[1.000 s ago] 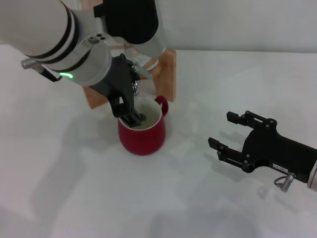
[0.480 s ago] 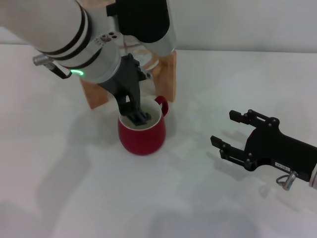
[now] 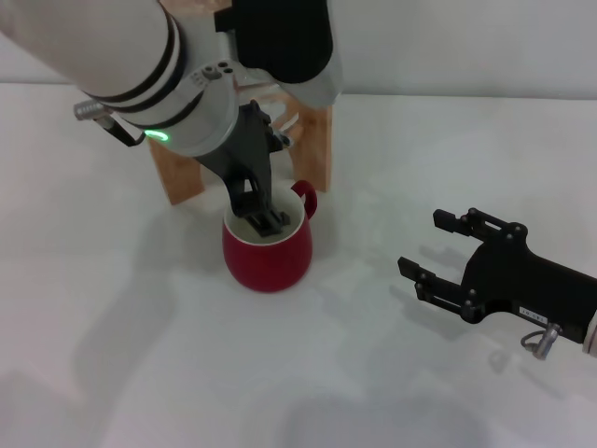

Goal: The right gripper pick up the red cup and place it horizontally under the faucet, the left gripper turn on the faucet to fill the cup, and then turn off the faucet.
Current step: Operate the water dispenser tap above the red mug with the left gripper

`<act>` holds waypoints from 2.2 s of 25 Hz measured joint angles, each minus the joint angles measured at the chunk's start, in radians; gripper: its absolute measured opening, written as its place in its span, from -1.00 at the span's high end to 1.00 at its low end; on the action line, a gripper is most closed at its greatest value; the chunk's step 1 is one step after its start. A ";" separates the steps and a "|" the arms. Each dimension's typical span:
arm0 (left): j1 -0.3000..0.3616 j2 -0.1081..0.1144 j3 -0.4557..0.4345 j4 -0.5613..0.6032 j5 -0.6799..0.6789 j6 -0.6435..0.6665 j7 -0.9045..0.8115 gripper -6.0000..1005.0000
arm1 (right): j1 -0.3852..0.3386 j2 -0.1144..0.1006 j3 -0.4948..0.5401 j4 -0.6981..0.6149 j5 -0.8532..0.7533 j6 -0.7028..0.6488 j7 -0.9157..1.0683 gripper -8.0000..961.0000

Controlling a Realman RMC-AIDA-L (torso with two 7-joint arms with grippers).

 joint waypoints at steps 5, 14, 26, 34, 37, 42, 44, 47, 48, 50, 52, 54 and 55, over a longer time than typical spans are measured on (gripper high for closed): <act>-0.001 0.000 0.009 0.000 0.000 0.002 -0.001 -0.77 | 0.000 0.000 0.000 -0.003 0.000 0.001 0.000 -0.48; -0.012 -0.001 0.009 0.000 0.000 0.004 -0.004 -0.77 | 0.000 0.000 0.000 -0.003 0.000 0.002 0.000 -0.48; -0.023 -0.002 0.010 -0.001 0.015 0.016 -0.008 -0.77 | 0.000 -0.001 0.000 -0.003 0.000 0.003 0.000 -0.48; -0.023 -0.002 0.011 -0.003 0.026 0.027 -0.009 -0.77 | 0.000 -0.002 0.000 -0.003 0.000 0.006 0.000 -0.48; -0.024 -0.002 0.011 -0.004 0.027 0.033 -0.009 -0.77 | 0.000 -0.002 0.000 -0.003 0.000 0.006 0.000 -0.48; -0.026 -0.002 0.011 -0.011 0.035 0.040 -0.009 -0.77 | 0.000 -0.002 0.000 -0.003 0.000 0.006 0.000 -0.48; -0.027 -0.002 0.013 -0.016 0.036 0.041 -0.009 -0.77 | 0.000 -0.002 0.000 -0.003 0.000 0.006 0.000 -0.48; -0.028 -0.003 0.023 -0.017 0.036 0.044 -0.009 -0.77 | 0.000 -0.003 0.000 -0.003 0.000 0.005 0.000 -0.48; -0.028 -0.003 0.025 -0.017 0.036 0.046 -0.009 -0.77 | 0.000 -0.003 0.000 -0.003 0.000 0.005 0.000 -0.48; -0.029 -0.003 0.026 -0.017 0.037 0.048 -0.011 -0.77 | 0.000 -0.004 0.000 -0.003 0.000 0.005 0.000 -0.48; -0.029 -0.003 0.031 -0.017 0.037 0.048 -0.012 -0.77 | -0.001 -0.004 0.000 -0.003 0.000 0.004 0.000 -0.48; -0.029 -0.004 0.037 -0.014 0.037 0.048 -0.012 -0.77 | -0.004 -0.005 0.000 -0.003 0.000 0.004 0.000 -0.48; -0.029 -0.004 0.039 -0.012 0.037 0.047 -0.012 -0.77 | -0.005 -0.005 0.000 -0.003 0.000 0.004 0.000 -0.48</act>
